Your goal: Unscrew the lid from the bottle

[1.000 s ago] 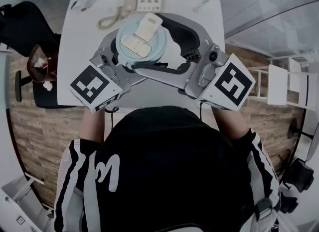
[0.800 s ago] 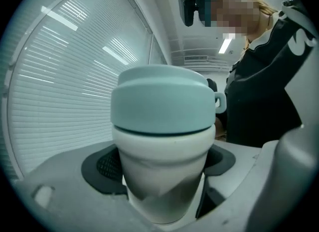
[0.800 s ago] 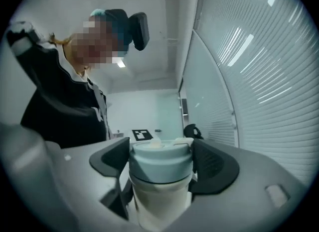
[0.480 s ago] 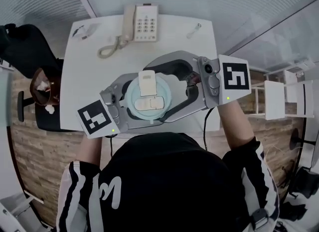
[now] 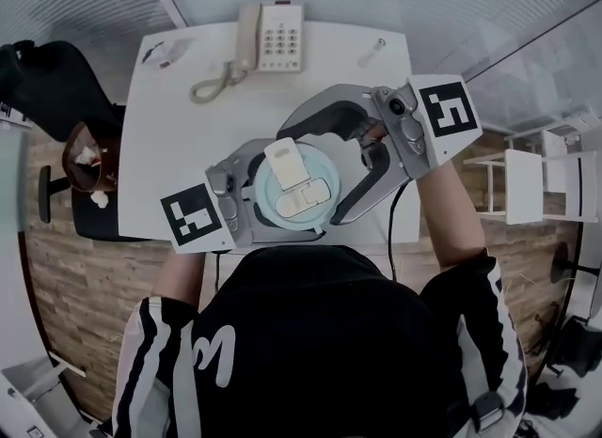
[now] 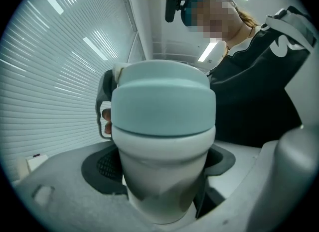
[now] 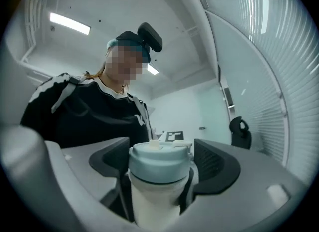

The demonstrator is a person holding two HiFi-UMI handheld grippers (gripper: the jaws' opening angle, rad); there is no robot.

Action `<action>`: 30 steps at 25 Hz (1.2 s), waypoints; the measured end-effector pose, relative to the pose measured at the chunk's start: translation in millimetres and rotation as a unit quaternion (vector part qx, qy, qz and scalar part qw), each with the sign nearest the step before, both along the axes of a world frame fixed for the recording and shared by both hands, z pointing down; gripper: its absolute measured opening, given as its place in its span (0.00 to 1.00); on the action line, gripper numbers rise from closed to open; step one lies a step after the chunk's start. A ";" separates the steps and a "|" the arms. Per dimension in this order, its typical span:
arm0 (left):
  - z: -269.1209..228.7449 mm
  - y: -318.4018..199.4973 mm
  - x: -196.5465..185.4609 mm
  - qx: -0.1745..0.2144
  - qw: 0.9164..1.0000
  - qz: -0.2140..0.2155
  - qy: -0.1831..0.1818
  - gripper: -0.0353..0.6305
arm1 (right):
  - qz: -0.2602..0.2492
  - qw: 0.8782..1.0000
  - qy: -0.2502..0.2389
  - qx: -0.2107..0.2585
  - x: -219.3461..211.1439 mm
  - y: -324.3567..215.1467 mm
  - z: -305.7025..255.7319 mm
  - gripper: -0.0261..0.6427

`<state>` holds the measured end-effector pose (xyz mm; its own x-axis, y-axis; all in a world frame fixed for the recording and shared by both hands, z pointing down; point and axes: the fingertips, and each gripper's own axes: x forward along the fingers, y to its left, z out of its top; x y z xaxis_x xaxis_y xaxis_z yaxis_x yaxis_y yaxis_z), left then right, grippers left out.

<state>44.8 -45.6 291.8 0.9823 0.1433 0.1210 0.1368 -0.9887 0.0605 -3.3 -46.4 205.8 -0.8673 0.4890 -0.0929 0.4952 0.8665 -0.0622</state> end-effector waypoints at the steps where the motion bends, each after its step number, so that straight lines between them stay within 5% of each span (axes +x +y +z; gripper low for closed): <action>1: 0.2 -3.0 0.3 0.001 1.000 -0.014 0.002 0.71 | 0.032 0.999 -0.011 0.003 2.9 -3.7 -2.8 0.64; 7: 8.8 -36.5 -9.3 0.024 0.990 -0.139 0.017 0.71 | 0.199 0.977 -0.082 -0.016 19.8 -15.3 -13.7 0.68; 11: 18.3 -55.5 -17.4 0.015 0.976 -0.215 0.011 0.71 | 0.371 0.927 -0.043 0.027 6.6 -32.3 0.4 0.68; 17: 31.6 -71.6 -15.9 0.023 0.954 -0.300 0.017 0.71 | 0.454 0.889 -0.004 0.056 -12.8 -35.4 31.9 0.68; 20: 37.4 -75.7 -16.2 0.016 0.942 -0.335 0.012 0.71 | 0.469 0.880 0.023 0.073 -19.5 -41.4 45.1 0.68; 24: 37.5 -74.1 -10.9 0.031 0.940 -0.339 0.005 0.71 | 0.483 0.872 0.029 0.071 -17.8 -45.5 46.2 0.68; 30: 41.7 -61.2 -10.0 0.033 0.956 -0.293 -0.010 0.71 | 0.424 0.902 0.047 0.066 -20.5 -34.4 52.0 0.68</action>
